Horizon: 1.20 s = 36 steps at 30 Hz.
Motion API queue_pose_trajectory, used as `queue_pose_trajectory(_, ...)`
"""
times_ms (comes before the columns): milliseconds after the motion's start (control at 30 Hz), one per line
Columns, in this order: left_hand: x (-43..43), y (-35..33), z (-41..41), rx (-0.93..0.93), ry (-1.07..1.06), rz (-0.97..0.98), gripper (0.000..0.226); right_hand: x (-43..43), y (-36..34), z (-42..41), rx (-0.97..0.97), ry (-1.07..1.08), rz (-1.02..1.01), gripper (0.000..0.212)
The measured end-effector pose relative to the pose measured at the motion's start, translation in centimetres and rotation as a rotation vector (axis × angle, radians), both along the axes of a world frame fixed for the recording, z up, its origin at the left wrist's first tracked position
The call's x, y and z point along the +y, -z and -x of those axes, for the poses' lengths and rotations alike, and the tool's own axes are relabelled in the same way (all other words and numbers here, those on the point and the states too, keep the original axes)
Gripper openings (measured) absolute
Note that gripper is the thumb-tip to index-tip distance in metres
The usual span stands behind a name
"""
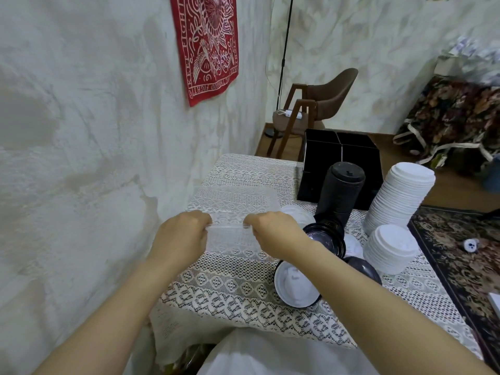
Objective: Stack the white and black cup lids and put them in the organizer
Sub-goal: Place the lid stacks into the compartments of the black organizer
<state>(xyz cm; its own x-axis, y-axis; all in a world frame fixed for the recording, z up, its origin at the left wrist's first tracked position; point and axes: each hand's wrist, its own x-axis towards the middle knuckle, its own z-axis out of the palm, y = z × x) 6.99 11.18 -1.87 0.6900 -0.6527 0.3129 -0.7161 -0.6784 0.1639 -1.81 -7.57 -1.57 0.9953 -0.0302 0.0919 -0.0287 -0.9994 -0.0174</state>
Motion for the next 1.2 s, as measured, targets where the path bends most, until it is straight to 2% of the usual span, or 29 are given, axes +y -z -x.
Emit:
queue_pose_trajectory(300,-4.8,-1.2,-5.8,-0.003,-0.02,0.015,0.026,-4.2,-1.3,-5.2,-0.077,0.059,0.009,0.049)
queue_pose_trajectory(767,-15.7,0.1,-15.7,-0.041,0.079,-0.056,0.026,-13.1,-0.5,-13.1,-0.068,0.251,0.038,0.036)
queue_pose_trajectory(1200,-20.0,2.0,-17.3,-0.044,0.097,-0.096,0.032,-15.2,0.9,-14.6,-0.021,0.385,0.102,0.033)
